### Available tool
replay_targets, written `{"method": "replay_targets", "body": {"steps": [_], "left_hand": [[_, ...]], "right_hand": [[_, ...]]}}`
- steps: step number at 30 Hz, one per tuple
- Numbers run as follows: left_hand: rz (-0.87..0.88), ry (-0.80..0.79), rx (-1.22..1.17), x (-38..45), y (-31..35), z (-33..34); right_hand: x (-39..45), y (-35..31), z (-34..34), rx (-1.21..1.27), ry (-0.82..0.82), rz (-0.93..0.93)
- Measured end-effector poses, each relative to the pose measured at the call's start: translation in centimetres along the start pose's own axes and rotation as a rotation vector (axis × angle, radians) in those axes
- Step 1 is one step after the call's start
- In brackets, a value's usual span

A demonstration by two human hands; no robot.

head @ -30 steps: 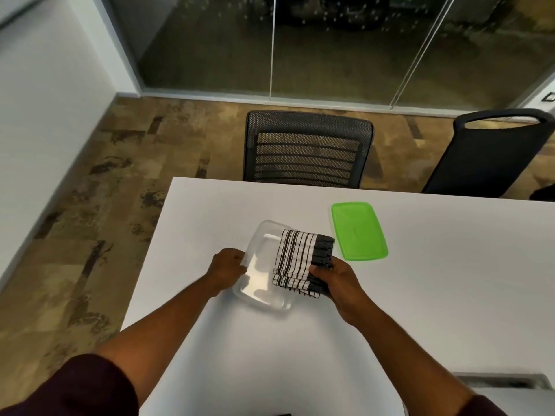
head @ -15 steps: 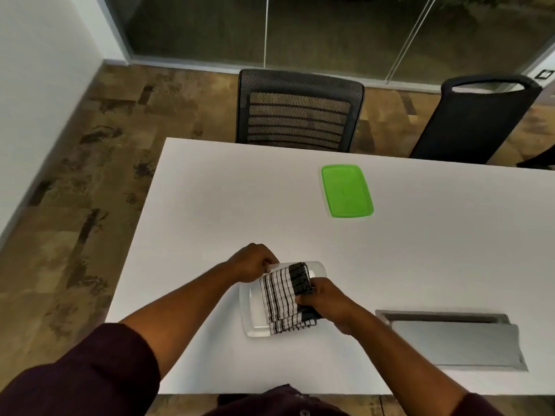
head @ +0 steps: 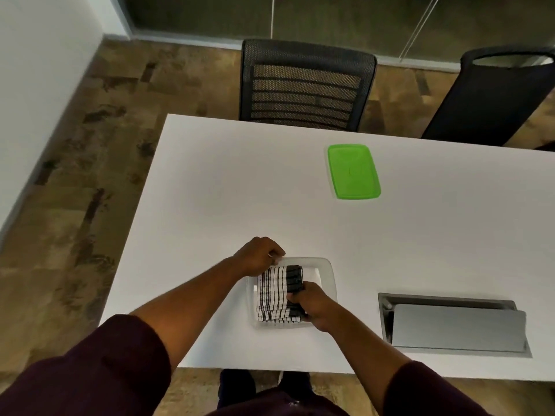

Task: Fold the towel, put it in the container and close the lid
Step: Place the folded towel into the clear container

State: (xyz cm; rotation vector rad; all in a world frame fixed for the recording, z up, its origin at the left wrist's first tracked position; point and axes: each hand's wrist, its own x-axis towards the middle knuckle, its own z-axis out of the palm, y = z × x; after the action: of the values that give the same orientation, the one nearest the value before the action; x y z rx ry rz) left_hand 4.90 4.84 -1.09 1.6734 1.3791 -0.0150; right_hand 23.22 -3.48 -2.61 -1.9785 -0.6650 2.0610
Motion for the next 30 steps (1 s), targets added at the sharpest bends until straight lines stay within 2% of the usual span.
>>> {"method": "replay_targets", "body": {"steps": [2, 4, 6, 8, 11, 14, 19, 25, 30], "left_hand": [[-0.034, 0.070, -0.101, -0.4, -0.4, -0.1], [-0.103, 0.237, -0.175, -1.4, -1.1, 0.0], [-0.238, 0.461, -0.282, -3.2, -1.9, 0.4], [-0.398, 0.557, -0.406, -5.2, -2.8, 1.1], [-0.540, 0.436, -0.696, -7.6, -4.2, 2.4], [-0.527, 0.338, -0.852, -8.6, -4.2, 3.1], [-0.486, 0.321, -0.810, -8.1, -3.6, 3.2], [-0.461, 0.312, -0.737, -8.2, -3.8, 3.2], [-0.458, 0.291, -0.702, -8.5, -4.2, 3.2]], "right_hand": [[0.5, 0.3, 0.1, -0.027, 0.004, 0.007], [0.9, 0.3, 0.2, -0.092, 0.025, -0.024], [1.1, 0.2, 0.3, -0.191, 0.079, -0.077], [1.3, 0.1, 0.4, -0.301, 0.160, -0.110], [1.5, 0.5, 0.5, -0.451, 0.255, -0.145], [1.8, 1.1, 0.6, -0.504, 0.329, -0.172], [1.8, 1.6, 1.3, -0.433, 0.353, -0.224], [1.6, 2.3, 1.5, -0.538, 0.375, -0.312], [1.0, 1.4, 0.9, -0.649, 0.378, -0.310]]}}
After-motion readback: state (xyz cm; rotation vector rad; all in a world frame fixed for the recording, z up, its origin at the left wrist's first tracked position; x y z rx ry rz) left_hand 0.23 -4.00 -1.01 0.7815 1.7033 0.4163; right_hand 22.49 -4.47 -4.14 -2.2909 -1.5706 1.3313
